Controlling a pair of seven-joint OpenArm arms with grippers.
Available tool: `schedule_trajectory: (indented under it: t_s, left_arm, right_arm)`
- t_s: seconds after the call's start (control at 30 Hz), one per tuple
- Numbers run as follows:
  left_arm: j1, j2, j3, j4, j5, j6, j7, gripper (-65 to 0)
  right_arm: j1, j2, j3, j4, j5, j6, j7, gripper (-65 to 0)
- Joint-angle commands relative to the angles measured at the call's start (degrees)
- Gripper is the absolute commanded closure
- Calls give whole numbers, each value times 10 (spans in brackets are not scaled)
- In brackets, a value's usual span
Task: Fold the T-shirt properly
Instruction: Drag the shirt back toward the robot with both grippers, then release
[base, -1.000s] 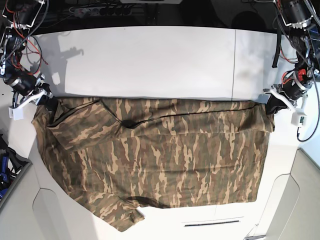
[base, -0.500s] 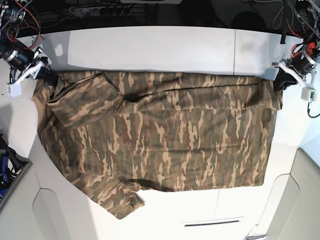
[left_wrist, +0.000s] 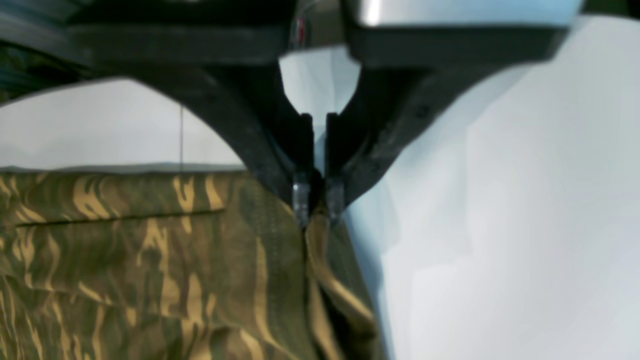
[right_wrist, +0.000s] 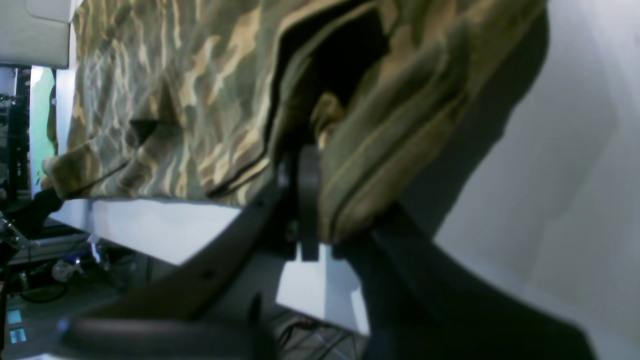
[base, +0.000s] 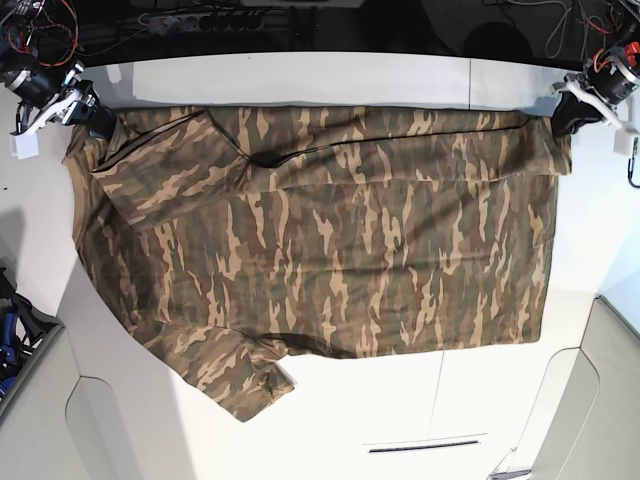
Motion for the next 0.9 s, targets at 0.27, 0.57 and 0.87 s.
schedule_trajectory:
  t_s: [0.27,0.57,0.87]
  left_arm:
    - [43,-9,-5,10,-31,-7,3,0]
    - [46,-9,-6,10,-65,-7,41,0]
    - [60,-9,-6,10,-96,-7,57,0]
  right_arm:
    - [-36,10,6,10,24,5,-13,0]
    - [-52,10,33,10,35,6,-24,0]
    - [-51,10,52,10,34,6,-24,0]
